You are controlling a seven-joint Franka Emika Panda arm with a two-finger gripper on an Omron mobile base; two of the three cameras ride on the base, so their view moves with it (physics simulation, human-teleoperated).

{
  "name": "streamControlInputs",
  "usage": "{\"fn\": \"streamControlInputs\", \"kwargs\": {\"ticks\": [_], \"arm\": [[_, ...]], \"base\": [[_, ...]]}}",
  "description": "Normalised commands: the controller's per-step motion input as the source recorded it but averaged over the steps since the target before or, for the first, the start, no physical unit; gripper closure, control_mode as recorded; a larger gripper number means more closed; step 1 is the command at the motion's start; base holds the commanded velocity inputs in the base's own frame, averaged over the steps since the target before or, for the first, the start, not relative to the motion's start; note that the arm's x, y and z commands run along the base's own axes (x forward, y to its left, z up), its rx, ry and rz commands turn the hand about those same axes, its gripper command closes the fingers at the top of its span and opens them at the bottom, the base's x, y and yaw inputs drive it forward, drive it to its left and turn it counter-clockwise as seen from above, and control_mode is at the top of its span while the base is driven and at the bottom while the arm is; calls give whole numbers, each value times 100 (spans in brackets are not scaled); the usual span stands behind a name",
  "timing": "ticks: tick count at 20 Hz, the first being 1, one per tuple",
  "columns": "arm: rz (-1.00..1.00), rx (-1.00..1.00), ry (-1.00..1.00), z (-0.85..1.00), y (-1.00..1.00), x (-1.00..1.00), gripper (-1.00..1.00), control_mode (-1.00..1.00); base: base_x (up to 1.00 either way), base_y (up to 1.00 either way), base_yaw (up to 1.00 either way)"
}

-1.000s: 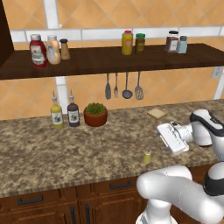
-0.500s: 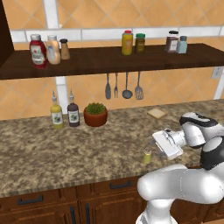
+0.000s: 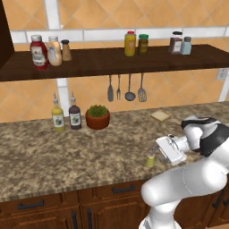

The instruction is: Put the shaker and condiment bottle from the counter next to their counterparts in the cabinet.

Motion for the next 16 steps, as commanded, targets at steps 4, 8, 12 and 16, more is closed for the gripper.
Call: {"fn": "streamControlInputs", "kwargs": {"ticks": [4,8,12,16], "arm": [[0,0,0,-9,0,0,-100,-100],[0,0,0,-15,0,0,-100,-100],[0,0,2,-16,0,-3,-100,-100],[0,0,0,-3,3,-7,-100,-100]], "base": [[0,0,0],[0,0,0],[0,0,0],[0,0,0]]}}
